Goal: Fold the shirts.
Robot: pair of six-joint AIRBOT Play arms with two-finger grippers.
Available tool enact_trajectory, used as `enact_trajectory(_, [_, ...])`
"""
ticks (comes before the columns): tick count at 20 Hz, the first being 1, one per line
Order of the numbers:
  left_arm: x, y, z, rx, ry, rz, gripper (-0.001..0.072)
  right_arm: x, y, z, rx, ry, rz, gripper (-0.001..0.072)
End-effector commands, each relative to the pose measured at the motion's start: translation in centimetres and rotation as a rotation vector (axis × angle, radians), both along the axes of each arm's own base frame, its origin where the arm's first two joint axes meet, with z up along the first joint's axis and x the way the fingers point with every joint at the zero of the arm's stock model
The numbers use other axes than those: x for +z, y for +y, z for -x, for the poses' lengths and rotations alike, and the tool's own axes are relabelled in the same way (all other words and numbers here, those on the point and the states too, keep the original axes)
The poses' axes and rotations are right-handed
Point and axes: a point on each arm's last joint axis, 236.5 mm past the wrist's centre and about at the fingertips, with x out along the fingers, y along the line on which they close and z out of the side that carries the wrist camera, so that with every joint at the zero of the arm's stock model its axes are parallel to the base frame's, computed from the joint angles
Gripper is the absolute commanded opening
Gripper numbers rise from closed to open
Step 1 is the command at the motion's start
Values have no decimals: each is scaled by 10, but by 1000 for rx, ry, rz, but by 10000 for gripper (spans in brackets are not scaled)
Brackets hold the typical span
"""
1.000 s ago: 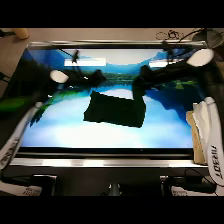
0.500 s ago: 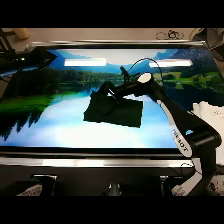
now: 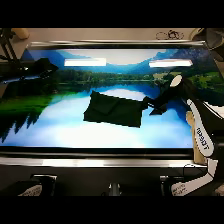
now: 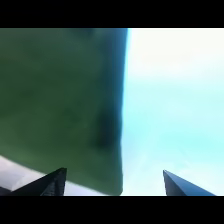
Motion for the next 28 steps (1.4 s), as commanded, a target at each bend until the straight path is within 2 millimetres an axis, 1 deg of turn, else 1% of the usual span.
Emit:
enact_trajectory(1, [-3, -12, 5, -29, 7, -4, 32, -35, 24, -3, -48, -2, -57, 635])
enact_trajectory(2, [-3, -16, 6, -38, 8, -4, 32, -40, 35, -8, -55, -23, -64, 599])
enact_trajectory(3, [-3, -19, 7, -43, 7, -4, 32, -41, 44, -15, -68, -44, -79, 544])
enact_trajectory(4, [-3, -21, 7, -48, 7, -4, 32, -35, 55, -22, -84, -74, -118, 341])
enact_trajectory(5, [-3, -20, 7, -47, 6, -4, 32, -21, 63, -30, -82, -108, -174, 20])
enact_trajectory(6, [-3, -20, 7, -45, 4, -7, 32, -1, 66, -39, -72, -147, -218, 22])
enact_trajectory(7, [-4, -17, 6, -40, 3, -15, 32, 27, 63, -49, -54, -199, -256, 22])
enact_trajectory(8, [-6, -15, 5, -38, 4, -25, 32, 63, 51, -61, -42, -257, -277, 20])
enact_trajectory(9, [-9, -12, 4, -41, 1, -47, 32, 102, 35, -70, -41, -315, -287, 19])
enact_trajectory(10, [-12, -10, 3, -40, -1, -64, 32, 142, 14, -77, -61, -368, -287, 19])
enact_trajectory(11, [-16, -8, 1, -39, -1, -76, 32, 181, -14, -80, -92, -423, -261, 19])
enact_trajectory(12, [-20, -8, 0, -40, -3, -85, 32, 212, -48, -79, -131, -470, -204, 19])
enact_trajectory(13, [-24, -7, -2, -38, 1, -89, 32, 233, -80, -74, -181, -488, -139, 19])
enact_trajectory(14, [-28, -7, -4, -37, 9, -89, 33, 249, -112, -63, -215, -493, -76, 19])
enact_trajectory(16, [-34, -7, -5, -36, 20, -90, 33, 271, -164, -39, -287, -494, 11, 20])
enact_trajectory(17, [-36, -7, -5, -36, 23, -90, 33, 279, -187, -30, -340, -502, 37, 20])
enact_trajectory(18, [-37, -7, -6, -39, 22, -94, 33, 282, -213, -20, -397, -504, 78, 20])
enact_trajectory(21, [-37, -7, -5, -53, 12, -109, 33, 271, -290, 16, -556, -436, 217, 20])
enact_trajectory(22, [-37, -7, -5, -58, 9, -113, 32, 269, -311, 26, -598, -423, 252, 20])
enact_trajectory(23, [-37, -8, -4, -65, 8, -119, 32, 269, -328, 36, -644, -414, 266, 20])
enact_trajectory(24, [-38, -8, -4, -69, 9, -121, 33, 268, -341, 45, -681, -406, 272, 20])
enact_trajectory(26, [-38, -8, -3, -73, 10, -125, 32, 267, -359, 67, -741, -368, 281, 20])
enact_trajectory(28, [-38, -8, -3, -73, 10, -124, 33, 260, -373, 94, -815, -282, 299, 20])
